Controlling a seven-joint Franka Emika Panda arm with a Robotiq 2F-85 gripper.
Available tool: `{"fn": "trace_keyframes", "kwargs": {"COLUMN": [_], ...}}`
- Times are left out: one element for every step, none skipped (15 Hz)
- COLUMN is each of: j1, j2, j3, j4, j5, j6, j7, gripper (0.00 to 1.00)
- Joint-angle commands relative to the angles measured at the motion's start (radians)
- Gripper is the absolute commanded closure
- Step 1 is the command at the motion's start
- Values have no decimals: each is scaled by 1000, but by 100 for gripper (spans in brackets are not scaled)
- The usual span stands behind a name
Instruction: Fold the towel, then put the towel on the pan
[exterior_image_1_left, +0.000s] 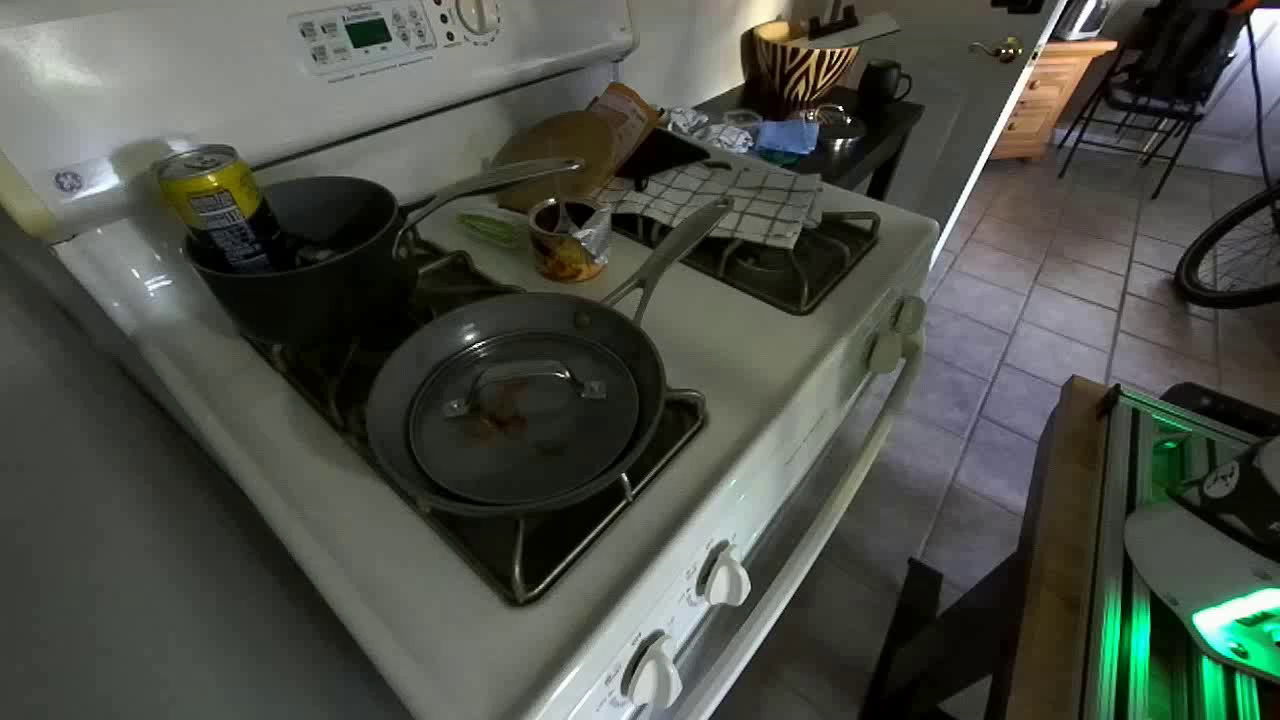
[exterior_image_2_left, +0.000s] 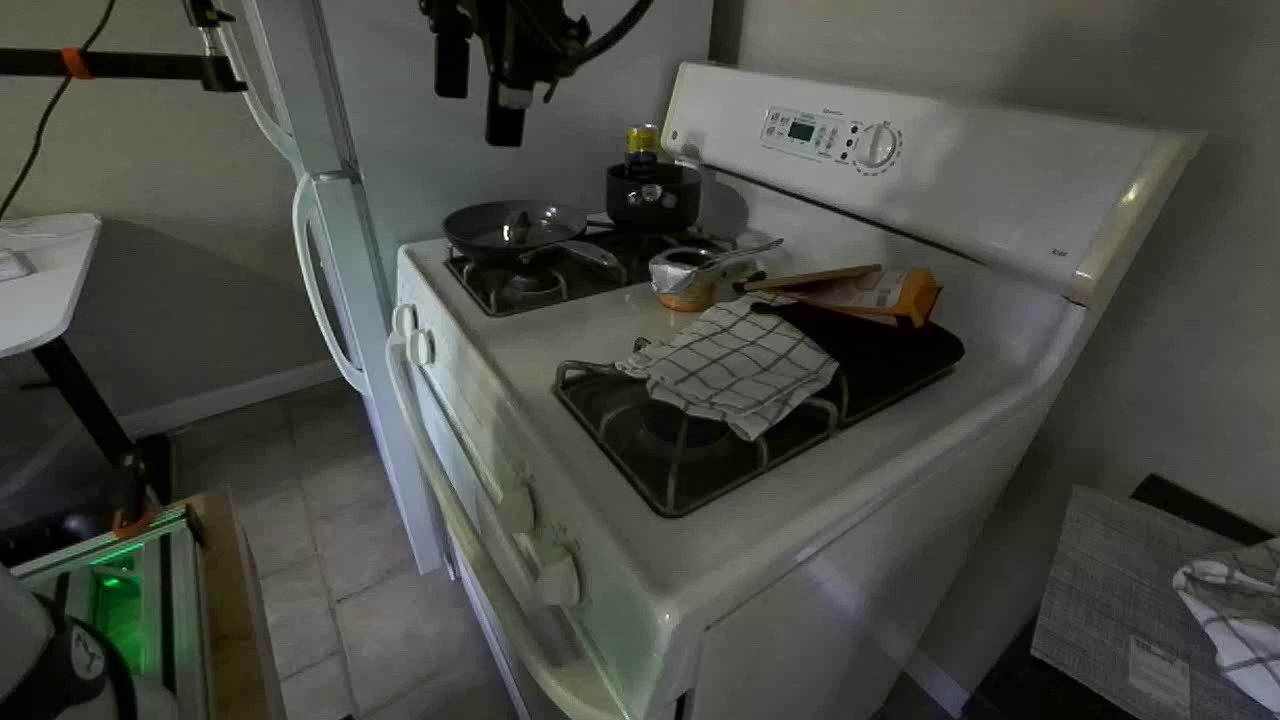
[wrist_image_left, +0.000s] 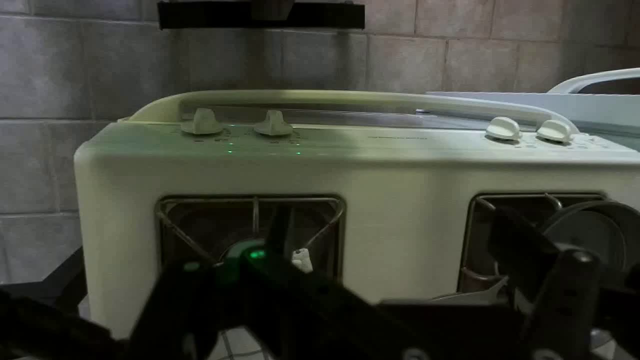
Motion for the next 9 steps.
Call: {"fn": "trace_keyframes", "kwargs": {"j1": [-15, -29, -44, -55, -66, -77, -91, -104, -117], "j2": [2, -3, -11, -13, -18, -25, -36, -48, -57], "j3": [11, 14, 18, 20, 20, 21, 24, 24, 25], "j4": [2, -1, -12, -19, -29, -42, -59, -85, -107], "j5": [5, 34, 59, 69, 85, 96, 100, 102, 106], "j6": [-2, 19, 49, 68, 92, 114, 141, 179, 214], "j7": [-5, 62, 123, 158, 194, 228, 264, 291, 322], "gripper": [0, 0, 0, 0, 0, 0, 0, 0, 0]}}
